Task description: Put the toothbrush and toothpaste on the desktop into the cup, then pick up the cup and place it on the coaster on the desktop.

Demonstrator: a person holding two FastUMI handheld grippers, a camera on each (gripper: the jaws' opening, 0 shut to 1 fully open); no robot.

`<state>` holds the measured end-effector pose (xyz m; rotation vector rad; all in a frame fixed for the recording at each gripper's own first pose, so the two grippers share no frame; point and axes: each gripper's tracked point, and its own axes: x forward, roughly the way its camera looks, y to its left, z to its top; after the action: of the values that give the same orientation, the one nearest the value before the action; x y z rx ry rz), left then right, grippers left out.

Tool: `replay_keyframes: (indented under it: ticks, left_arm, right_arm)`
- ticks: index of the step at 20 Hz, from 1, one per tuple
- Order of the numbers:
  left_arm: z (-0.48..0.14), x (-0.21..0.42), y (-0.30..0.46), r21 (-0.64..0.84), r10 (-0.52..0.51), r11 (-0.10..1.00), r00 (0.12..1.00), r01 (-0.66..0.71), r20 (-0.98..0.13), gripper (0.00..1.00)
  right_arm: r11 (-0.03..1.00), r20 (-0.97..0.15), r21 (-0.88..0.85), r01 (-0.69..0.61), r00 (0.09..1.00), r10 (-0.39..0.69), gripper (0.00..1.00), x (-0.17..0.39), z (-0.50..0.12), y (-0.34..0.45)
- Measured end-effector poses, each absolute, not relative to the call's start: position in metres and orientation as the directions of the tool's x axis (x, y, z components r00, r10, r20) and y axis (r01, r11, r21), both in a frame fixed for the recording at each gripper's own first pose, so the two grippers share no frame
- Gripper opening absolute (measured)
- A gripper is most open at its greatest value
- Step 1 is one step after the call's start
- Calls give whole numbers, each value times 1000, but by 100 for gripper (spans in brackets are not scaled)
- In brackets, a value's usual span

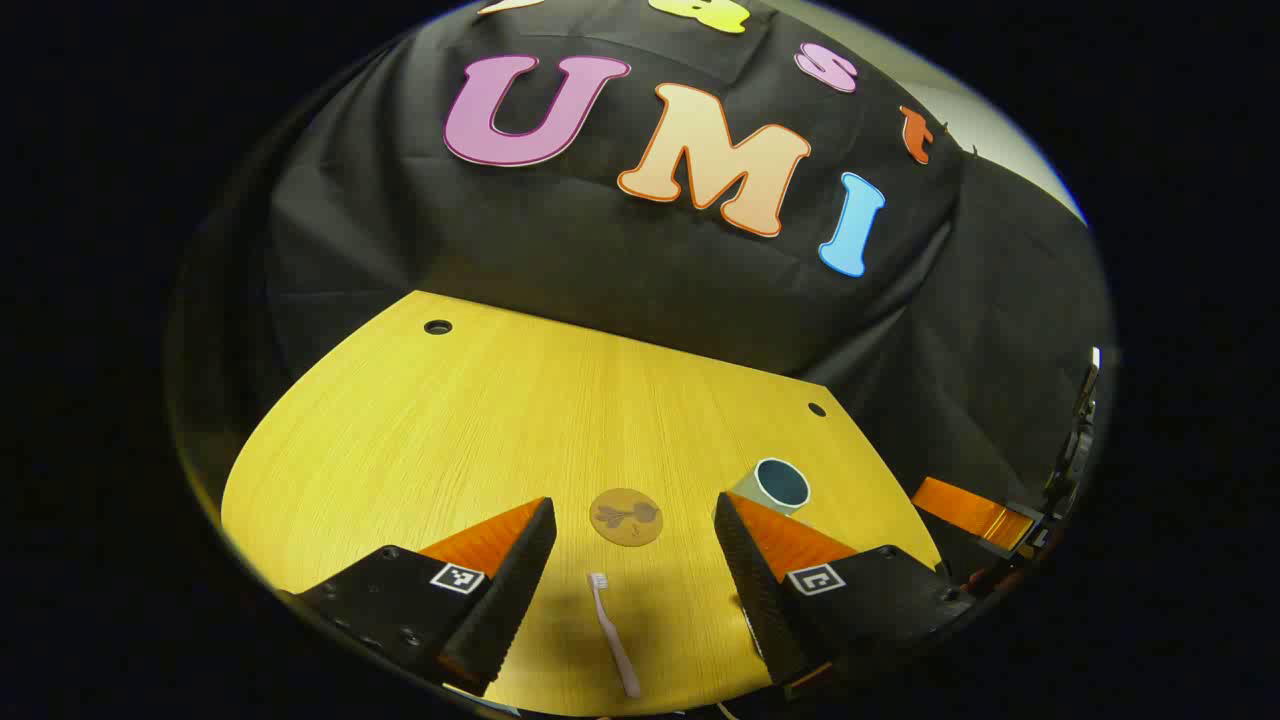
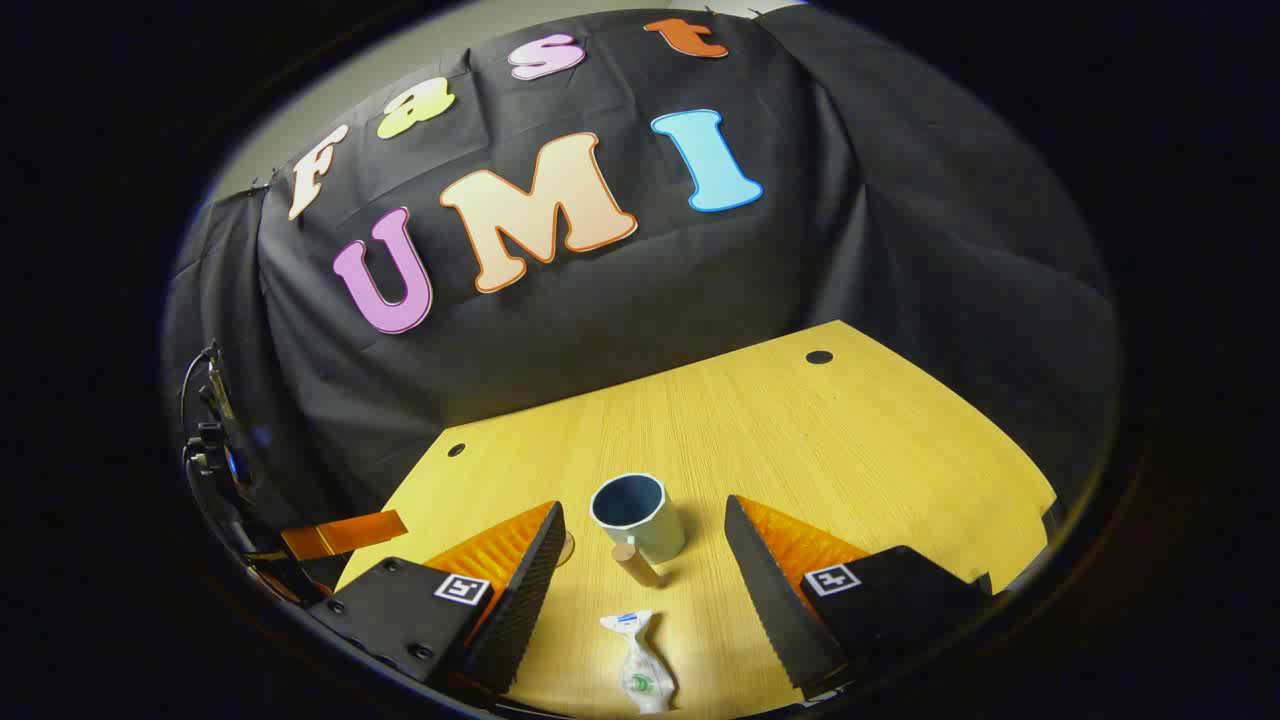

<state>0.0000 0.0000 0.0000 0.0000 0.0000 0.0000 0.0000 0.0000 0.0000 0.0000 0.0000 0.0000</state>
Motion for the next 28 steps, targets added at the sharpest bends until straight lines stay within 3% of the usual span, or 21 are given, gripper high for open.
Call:
replay_keyframes:
  ticks: [1, 3, 10, 11, 12, 18, 20, 21, 28]
  left_arm:
    - [0, 0, -1, 0, -1, 1000, 1000, 1, 0, 93]
    - [-5, -1, -2, -3, -6, 1000, 1000, 6, -9, 93]
    - [-10, -4, 8, 2, 8, 1000, 1000, -8, -21, 93]
    - [-12, -4, 9, 4, 10, 1000, 1000, -10, -22, 93]
    - [-12, -4, 10, 6, 11, 1000, 1000, -11, -23, 93]
    - [-20, -7, 16, 26, 13, 1000, 999, -12, -42, 93]
    - [-21, -6, 19, 24, 15, 1000, 999, -13, -44, 93]
    - [-22, -7, 21, 21, 17, 1000, 999, -16, -48, 93]
    - [-30, -11, 41, 18, 56, 998, 996, -55, -69, 93]
  right_arm:
    - [1000, 0, 1, 3, 1000, -3, 93, 1, -1, 0]
    - [1000, -4, 3, 8, 1000, -8, 98, 2, -2, -1]
    - [1000, -23, 0, 15, 1000, -15, 98, 2, -12, 5]
    - [1000, -27, 1, 16, 1000, -16, 93, 1, -14, 5]
    - [1000, -33, 3, 19, 999, -19, 98, 1, -16, 5]
    - [1000, -70, 11, 27, 997, -26, 98, 0, -31, 10]
    - [1000, -89, 6, 27, 996, -26, 93, 0, -35, 11]
    - [1000, -105, 2, 27, 994, -26, 98, 1, -41, 11]
    - [997, -271, -78, 8, 962, -29, 98, 7, -85, 17]
